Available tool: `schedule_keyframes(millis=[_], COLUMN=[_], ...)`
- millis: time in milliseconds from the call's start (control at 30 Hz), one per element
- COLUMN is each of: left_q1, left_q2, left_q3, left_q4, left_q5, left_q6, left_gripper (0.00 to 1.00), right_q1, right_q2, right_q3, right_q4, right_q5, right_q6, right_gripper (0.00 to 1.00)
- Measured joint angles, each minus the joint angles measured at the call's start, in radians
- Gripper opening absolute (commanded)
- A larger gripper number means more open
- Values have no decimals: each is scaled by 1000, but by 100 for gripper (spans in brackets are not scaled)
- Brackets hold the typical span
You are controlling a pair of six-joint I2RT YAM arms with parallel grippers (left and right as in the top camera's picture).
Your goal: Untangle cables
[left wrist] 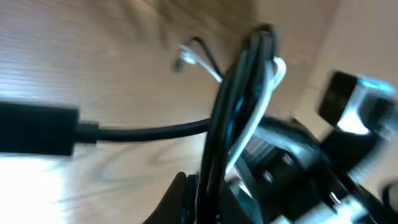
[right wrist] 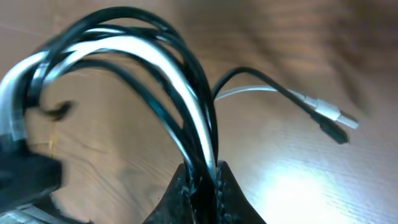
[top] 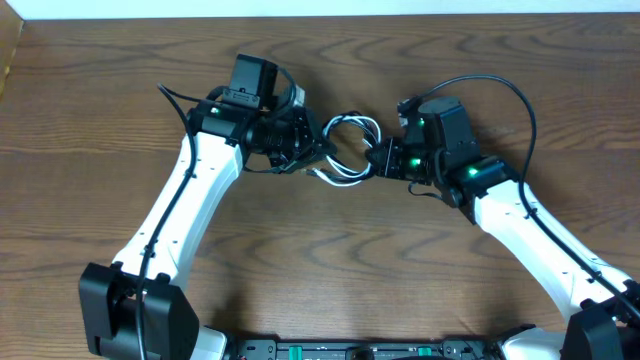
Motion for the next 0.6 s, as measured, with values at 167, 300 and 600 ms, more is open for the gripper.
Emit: schedule_keyframes(millis=[167, 300, 600], left_q1=[35, 65, 102], left_q2=[3, 4, 3], left_q3=[-6, -7, -3], left_q4=[40, 129, 180], left_q5=[161, 296, 404], left_q6=[60, 101, 126], left_gripper=[7, 8, 7], right_q1=[-42, -79, -114], right_q2=[-20, -31, -16], right_q3=[26, 30, 2], right_q4=[-80, -133, -120], right_q5=[-15, 7, 1], right_q6=[-32, -117, -373], right_gripper=[1, 1, 9])
